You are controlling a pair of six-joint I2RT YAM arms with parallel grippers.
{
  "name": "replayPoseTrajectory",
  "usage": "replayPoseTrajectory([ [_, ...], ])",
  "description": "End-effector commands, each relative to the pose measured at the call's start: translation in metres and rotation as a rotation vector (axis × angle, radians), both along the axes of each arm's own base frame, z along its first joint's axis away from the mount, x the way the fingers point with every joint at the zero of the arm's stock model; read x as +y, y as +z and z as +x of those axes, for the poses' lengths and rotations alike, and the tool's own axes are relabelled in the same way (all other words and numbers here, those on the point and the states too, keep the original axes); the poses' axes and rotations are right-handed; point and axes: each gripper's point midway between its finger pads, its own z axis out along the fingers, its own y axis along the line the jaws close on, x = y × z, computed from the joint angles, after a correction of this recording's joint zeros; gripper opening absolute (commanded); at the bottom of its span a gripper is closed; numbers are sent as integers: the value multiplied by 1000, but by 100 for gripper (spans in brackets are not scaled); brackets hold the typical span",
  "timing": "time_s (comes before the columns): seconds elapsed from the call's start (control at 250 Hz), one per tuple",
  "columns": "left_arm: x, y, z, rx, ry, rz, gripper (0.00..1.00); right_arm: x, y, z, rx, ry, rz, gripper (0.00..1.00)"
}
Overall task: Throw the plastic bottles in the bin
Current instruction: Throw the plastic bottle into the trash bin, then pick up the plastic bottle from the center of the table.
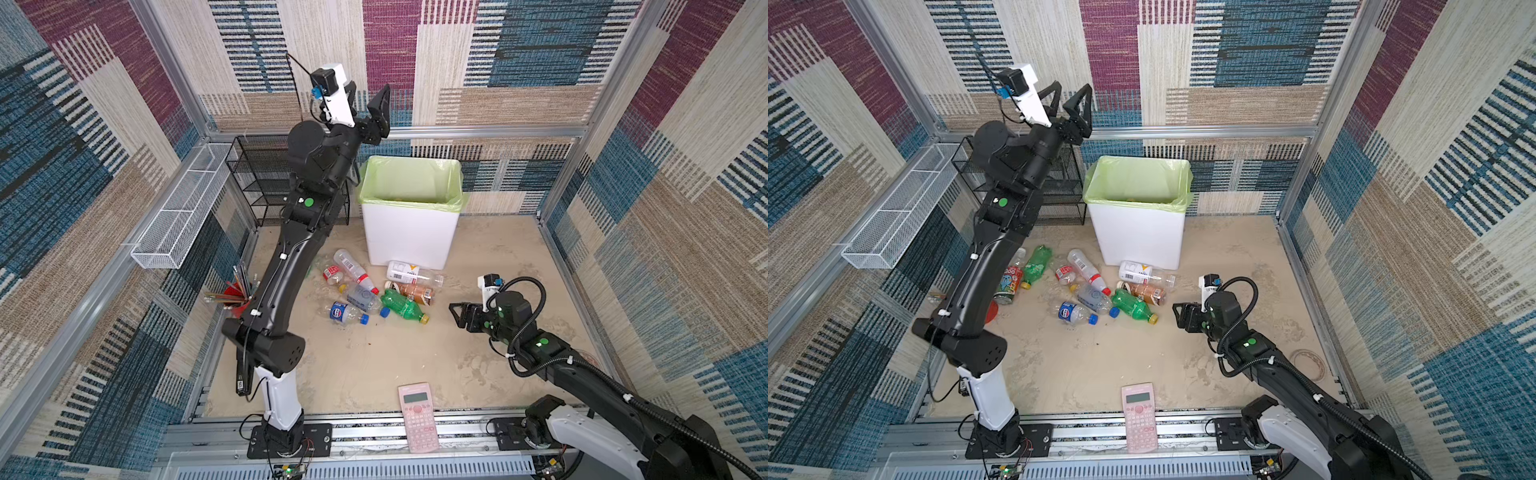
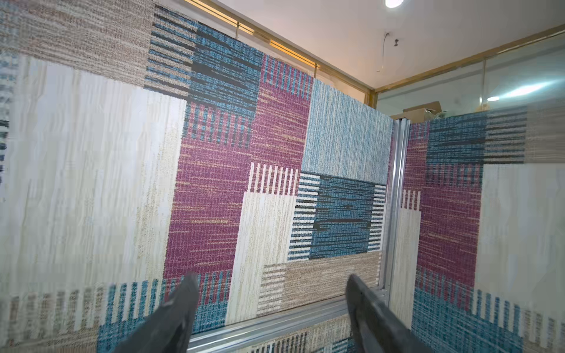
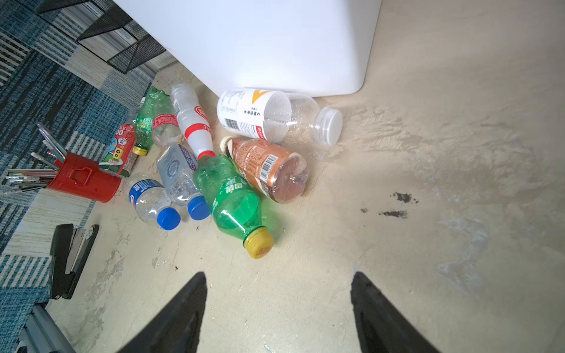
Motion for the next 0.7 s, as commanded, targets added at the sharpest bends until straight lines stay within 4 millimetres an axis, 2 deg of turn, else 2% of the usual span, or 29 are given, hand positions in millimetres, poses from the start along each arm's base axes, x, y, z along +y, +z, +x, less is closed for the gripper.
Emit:
replayPoseTrajectory([
  [0.0,9,-20,-28,30,-61,-62,76,11,0,1,6,60,1,74],
  [0.068,18,-69,-37,156,-46,-40,75,18,-4,3,29,97,-12,74],
  [0.18,45,-178,-52,474,13,-47,71,34,-8,8,55,149,-44,73],
  [0.284,80,-272,-81,749,106,-90,65,55,-9,13,70,209,-88,72],
  [0.368,110,-330,-110,916,202,-150,63,74,-11,18,79,255,-136,72],
  [0.5,146,-387,-147,1078,318,-260,62,98,-18,32,86,303,-221,72],
  [0.572,156,-407,-160,1142,351,-320,61,105,-20,43,90,310,-259,72],
  [0.696,162,-428,-175,1222,364,-400,58,113,-25,62,90,324,-326,72],
])
